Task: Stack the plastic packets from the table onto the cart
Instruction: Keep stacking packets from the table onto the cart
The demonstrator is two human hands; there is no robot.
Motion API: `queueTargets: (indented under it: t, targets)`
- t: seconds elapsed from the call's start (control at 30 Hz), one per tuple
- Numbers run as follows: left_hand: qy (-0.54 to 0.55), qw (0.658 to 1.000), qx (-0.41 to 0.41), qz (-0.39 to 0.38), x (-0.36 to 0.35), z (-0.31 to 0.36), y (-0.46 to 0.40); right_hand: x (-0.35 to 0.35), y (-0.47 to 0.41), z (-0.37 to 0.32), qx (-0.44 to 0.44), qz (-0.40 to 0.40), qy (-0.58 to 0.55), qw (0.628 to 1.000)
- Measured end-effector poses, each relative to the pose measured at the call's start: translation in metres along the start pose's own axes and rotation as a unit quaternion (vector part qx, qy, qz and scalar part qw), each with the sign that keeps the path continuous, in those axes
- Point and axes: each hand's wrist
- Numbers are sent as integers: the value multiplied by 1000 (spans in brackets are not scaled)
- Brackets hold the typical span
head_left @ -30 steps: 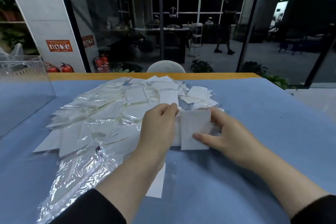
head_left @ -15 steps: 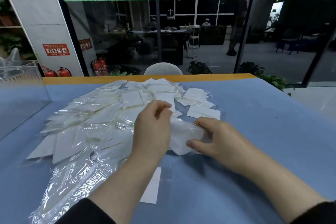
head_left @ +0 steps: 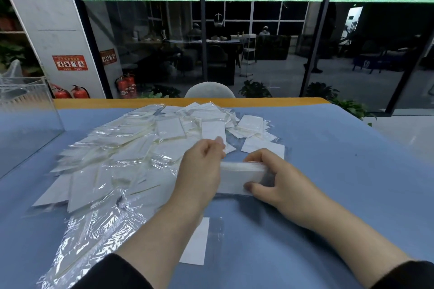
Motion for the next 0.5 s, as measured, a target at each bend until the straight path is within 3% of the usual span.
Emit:
queueTargets:
  t: [0.13,0.33,0.4,0.5]
  targets:
    - [-40,998,-54,-2,1,2,1,0,0,-1,-1,45,-15,999]
    - [-196,964,-71,-163,15,7,1,10,-3,-5,0,95,-71,993]
    - [-209,963,-81,-149,18,7,-1,14,-7,-11,10,87,-73,993]
    - [-206,973,-81,-60,24,9,-7,25,-27,-13,-1,121,-108,987]
Point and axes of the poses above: each hand's wrist, its own y-axis away from the middle knuckle, its own x-axis out of the back of the hand, z = x × y, and after that the axes turned 5 degrees about y, right-handed
